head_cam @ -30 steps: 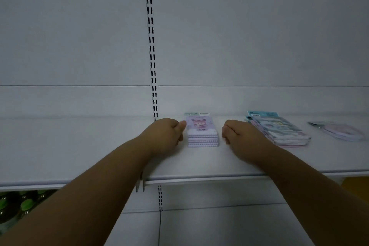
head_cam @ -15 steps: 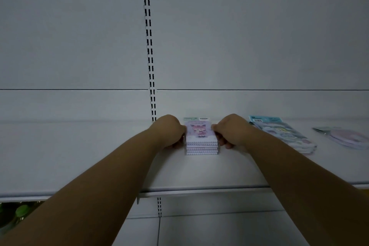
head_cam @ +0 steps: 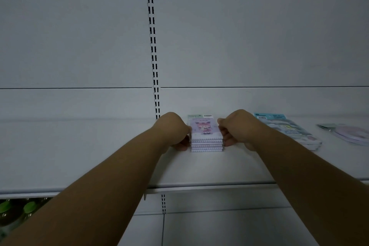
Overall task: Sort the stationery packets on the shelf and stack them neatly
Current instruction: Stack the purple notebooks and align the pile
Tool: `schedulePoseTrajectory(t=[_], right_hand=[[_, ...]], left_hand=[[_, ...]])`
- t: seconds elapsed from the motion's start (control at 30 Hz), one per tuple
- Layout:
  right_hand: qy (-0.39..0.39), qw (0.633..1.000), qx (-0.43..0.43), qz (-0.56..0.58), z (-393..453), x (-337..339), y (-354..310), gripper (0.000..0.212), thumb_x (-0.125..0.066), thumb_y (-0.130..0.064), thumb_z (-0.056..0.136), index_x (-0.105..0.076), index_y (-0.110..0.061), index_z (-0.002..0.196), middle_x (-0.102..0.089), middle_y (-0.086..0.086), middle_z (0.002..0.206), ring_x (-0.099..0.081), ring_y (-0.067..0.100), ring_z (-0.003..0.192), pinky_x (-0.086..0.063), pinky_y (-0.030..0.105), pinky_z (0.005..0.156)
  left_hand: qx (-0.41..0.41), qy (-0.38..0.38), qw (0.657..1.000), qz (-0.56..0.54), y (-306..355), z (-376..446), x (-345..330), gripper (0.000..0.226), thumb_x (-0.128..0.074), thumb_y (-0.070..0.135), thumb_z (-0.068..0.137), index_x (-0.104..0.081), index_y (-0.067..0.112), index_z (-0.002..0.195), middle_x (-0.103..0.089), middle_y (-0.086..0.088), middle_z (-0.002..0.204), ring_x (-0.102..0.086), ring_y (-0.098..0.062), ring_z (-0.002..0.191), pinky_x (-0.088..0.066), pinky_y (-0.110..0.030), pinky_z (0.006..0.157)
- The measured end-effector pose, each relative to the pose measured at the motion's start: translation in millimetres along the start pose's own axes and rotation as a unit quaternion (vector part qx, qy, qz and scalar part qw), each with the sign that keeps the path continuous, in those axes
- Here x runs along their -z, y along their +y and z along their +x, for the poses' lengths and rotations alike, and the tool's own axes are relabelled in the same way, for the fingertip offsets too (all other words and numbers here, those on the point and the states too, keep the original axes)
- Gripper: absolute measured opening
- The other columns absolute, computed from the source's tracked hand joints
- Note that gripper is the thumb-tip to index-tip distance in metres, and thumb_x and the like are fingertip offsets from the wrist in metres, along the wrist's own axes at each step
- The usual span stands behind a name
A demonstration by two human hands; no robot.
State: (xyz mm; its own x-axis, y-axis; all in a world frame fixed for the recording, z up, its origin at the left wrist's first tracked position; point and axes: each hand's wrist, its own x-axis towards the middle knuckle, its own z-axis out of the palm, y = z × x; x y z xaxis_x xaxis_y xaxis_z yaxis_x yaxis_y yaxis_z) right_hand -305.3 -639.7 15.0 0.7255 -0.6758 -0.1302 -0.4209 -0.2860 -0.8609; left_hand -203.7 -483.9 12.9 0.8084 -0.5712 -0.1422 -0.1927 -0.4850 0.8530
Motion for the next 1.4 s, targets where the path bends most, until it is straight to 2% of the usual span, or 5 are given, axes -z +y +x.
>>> schedulePoseTrajectory(t=[0.47,0.57,0.67,0.83,1.4], right_hand=[[-0.003,0.999,0.029,0.046,-16.1,-0.1,6.1,0.020,-0.060,-0.010,0.093,-0.059,0.000,0.075,-0.065,0.013,0.068,-0.065,0.016,0.044,-0.051,0.020,0.038],[0.036,0.998,0.056,0.010,-18.2,-2.4,10.4,0.025,-0.065,-0.017,0.090,-0.067,0.006,0.079,-0.072,0.021,0.074,-0.070,0.025,0.057,-0.062,0.034,0.059],[0.073,0.989,0.112,-0.058,-20.1,-4.4,17.2,0.037,-0.064,-0.028,0.090,-0.070,0.006,0.076,-0.072,0.024,0.072,-0.064,0.028,0.058,-0.059,0.041,0.069],[0.152,0.937,0.234,-0.209,-28.5,-2.4,36.4,0.038,-0.053,-0.039,0.093,-0.063,-0.011,0.069,-0.060,0.005,0.066,-0.052,0.017,0.061,-0.034,0.028,0.056],[0.104,0.916,0.316,-0.226,-30.7,1.8,57.9,0.014,-0.067,-0.030,0.087,-0.067,-0.020,0.077,-0.062,-0.008,0.068,-0.054,0.006,0.065,-0.035,0.019,0.056]], left_hand=[[-0.030,0.051,0.998,-0.021,-10.7,0.6,-6.8,0.025,-0.067,0.019,0.090,-0.071,-0.006,0.091,-0.075,-0.018,0.076,-0.074,-0.031,0.069,-0.062,-0.047,0.069],[-0.048,0.068,0.996,-0.015,-12.5,-0.9,-6.4,0.028,-0.063,0.021,0.092,-0.071,-0.006,0.087,-0.075,-0.016,0.072,-0.074,-0.031,0.065,-0.062,-0.046,0.070],[-0.113,0.098,0.986,0.068,-18.9,-8.2,-7.1,0.033,-0.064,0.032,0.088,-0.072,0.006,0.071,-0.074,-0.004,0.060,-0.072,-0.019,0.057,-0.061,-0.037,0.070],[-0.178,0.163,0.942,0.234,-29.0,-23.7,-12.6,0.033,-0.067,0.055,0.078,-0.064,0.023,0.071,-0.065,0.007,0.065,-0.059,-0.008,0.065,-0.043,-0.025,0.054],[-0.216,0.190,0.916,0.280,-39.6,-29.2,-20.4,0.025,-0.063,0.038,0.089,-0.057,0.021,0.071,-0.056,0.007,0.067,-0.053,-0.016,0.068,-0.035,-0.029,0.059]])
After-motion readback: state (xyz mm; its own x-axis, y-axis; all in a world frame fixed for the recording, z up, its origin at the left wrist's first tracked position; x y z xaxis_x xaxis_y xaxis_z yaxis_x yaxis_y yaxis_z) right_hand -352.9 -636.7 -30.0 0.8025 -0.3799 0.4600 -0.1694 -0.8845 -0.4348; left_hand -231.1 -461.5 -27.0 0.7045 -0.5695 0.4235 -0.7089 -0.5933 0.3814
